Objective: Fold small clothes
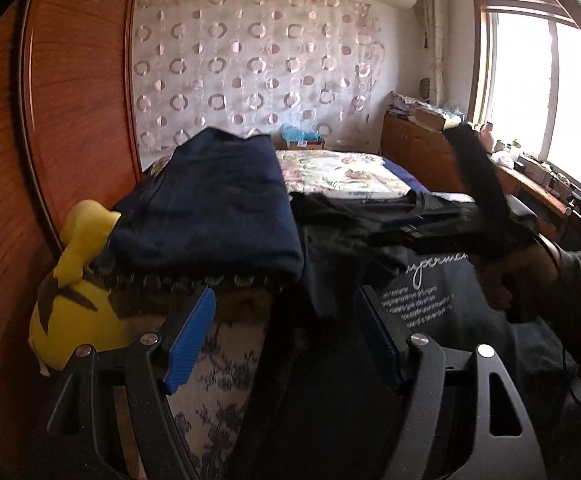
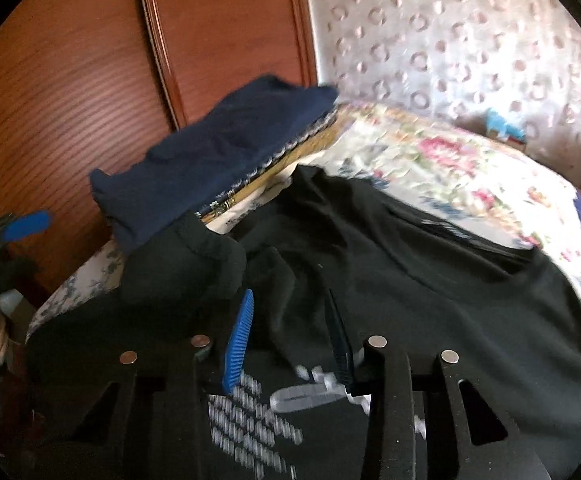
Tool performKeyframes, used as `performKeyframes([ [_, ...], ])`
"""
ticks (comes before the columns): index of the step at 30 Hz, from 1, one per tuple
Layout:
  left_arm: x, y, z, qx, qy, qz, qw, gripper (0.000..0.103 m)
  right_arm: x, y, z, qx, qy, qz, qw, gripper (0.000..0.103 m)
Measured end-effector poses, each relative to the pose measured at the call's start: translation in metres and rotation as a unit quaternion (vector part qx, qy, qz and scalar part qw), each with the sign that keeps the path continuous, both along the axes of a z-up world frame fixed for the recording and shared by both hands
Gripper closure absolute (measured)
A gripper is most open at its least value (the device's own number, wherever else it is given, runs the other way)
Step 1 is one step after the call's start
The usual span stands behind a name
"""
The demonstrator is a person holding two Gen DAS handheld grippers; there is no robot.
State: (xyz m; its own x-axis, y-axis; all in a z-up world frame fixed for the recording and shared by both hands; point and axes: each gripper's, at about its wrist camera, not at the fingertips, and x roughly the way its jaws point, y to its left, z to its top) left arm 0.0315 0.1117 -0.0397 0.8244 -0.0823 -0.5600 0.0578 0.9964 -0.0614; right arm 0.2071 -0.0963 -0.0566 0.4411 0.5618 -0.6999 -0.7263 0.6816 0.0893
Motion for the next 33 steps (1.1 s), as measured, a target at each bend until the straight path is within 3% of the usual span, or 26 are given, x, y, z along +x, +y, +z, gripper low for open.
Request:
performKeyframes([
  [9, -0.006, 0.0, -0.008, -0.002, 0.008, 0.007, 0.9999, 0.03, 0.028, 0.048, -0.021, -0.04, 0.018, 0.016, 0.999, 0.066],
  [10, -0.009, 0.0, -0.007, -0.004, 0.006, 0.006, 1.0, 0.03, 0.027, 0.049, -0.022, -0.043, 0.012, 0.018, 0.999, 0.071],
  [11, -0.009, -0.001, -0.007, -0.004, 0.005, 0.005, 1.0, 0.03, 0.026, 0.049, -0.023, -0.045, 0.01, 0.023, 0.999, 0.09],
  [12, -0.01, -0.001, -0.006, -0.005, 0.003, 0.005, 1.0, 0.03, 0.023, 0.049, -0.023, -0.046, 0.006, 0.028, 0.999, 0.098],
  [16, -0.012, -0.004, -0.003, -0.008, -0.002, 0.001, 1.0, 0.03, 0.007, 0.034, -0.01, -0.023, -0.021, 0.039, 0.999, 0.099],
  [24, -0.005, -0.017, -0.001, -0.012, -0.002, -0.012, 0.9999, 0.03, -0.03, -0.051, 0.018, 0.025, -0.077, 0.028, 0.996, 0.099],
  [32, 0.011, -0.035, -0.005, -0.011, 0.011, -0.03, 0.9994, 0.03, -0.038, -0.104, -0.017, -0.028, -0.069, -0.054, 0.996, 0.098],
  [33, 0.014, -0.037, -0.004, -0.011, 0.012, -0.033, 0.9993, 0.03, -0.037, -0.108, -0.019, -0.034, -0.065, -0.062, 0.995, 0.089],
])
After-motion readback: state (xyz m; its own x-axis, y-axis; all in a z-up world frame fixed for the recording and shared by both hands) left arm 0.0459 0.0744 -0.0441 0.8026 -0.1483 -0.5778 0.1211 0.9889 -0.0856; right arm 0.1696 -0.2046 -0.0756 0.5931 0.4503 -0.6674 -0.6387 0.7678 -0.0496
